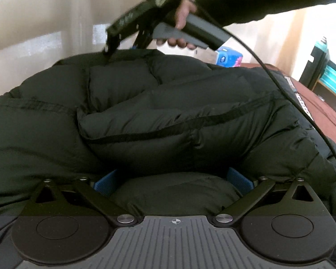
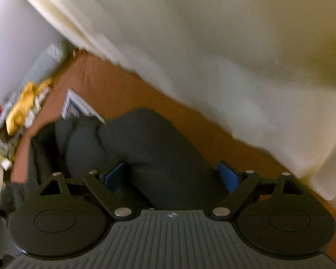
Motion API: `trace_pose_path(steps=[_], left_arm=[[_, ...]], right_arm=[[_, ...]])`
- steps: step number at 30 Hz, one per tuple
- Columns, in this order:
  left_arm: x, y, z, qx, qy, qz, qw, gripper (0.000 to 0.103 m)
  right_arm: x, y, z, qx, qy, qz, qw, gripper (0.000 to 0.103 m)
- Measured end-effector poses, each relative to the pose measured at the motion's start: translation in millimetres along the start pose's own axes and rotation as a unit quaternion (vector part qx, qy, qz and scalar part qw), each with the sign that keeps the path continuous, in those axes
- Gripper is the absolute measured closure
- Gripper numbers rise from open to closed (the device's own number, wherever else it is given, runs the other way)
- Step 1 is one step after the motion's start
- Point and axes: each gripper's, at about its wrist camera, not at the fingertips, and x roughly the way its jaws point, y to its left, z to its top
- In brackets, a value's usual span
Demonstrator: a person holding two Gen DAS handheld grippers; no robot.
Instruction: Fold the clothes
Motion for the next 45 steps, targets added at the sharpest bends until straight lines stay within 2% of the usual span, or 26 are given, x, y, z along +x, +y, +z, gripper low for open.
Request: trace_pose_path(steps=[2, 6, 9, 13, 17, 24, 28, 35, 40, 45], left_arm=[[-2.3, -1.4, -0.4, 0.001, 0.001, 0.001, 1.0000, 0.001], [-4.3, -3.6, 2.8, 0.003, 0.008, 0.005, 0.9999, 0.001], [-12.3, -7.6, 12.4, 0.000, 0.026, 0.012, 0.9996, 0.000], [-45.3, -9.9, 21.1, -0.035, 0.033, 0.001, 0.9988, 0.001], [-77.2, -14.6, 13.7, -0.067, 0.030, -0.013, 0.9973, 0.001], [-72.4, -30.7, -8.5, -0.041, 0.024, 0.019, 0.9987, 0.000], [-74.2, -37.1, -12.5, -0.033, 0.016, 0.028, 0.9989, 0.000], [-92.5, -35.5, -23.5, -0.044, 0.007, 0.014, 0.9989, 0.000], [-127.5, -27.3, -36.6, -0.064, 0.007, -0.004, 0.9979, 0.000], [-154.4, -7.5, -58.8, -0.083, 0.013, 0.006, 0.9965, 0.000]], right_arm=[[11.8, -4.2, -1.0, 0.010, 0.024, 0.005, 1.000, 0.017], [2.7, 5.4, 0.7, 0.030, 0.010, 0.027, 0.999, 0.077], [-26.7, 26.2, 7.0, 0.019, -0.014, 0.027, 0.999, 0.089], [-76.8, 66.0, 11.4, -0.013, -0.048, 0.022, 0.999, 0.092], [-120.1, 110.7, 8.7, -0.044, -0.072, 0.015, 0.996, 0.092], [-174.2, 187.6, -9.4, -0.086, -0.116, -0.009, 0.990, 0.094], [-192.9, 243.0, -31.3, -0.116, -0.125, -0.022, 0.985, 0.095], [-218.1, 322.6, -80.8, -0.137, -0.156, -0.022, 0.978, 0.096], [-214.3, 348.4, -114.7, -0.119, -0.155, -0.019, 0.981, 0.096], [-214.9, 367.4, -137.2, -0.092, -0.174, -0.028, 0.980, 0.096]])
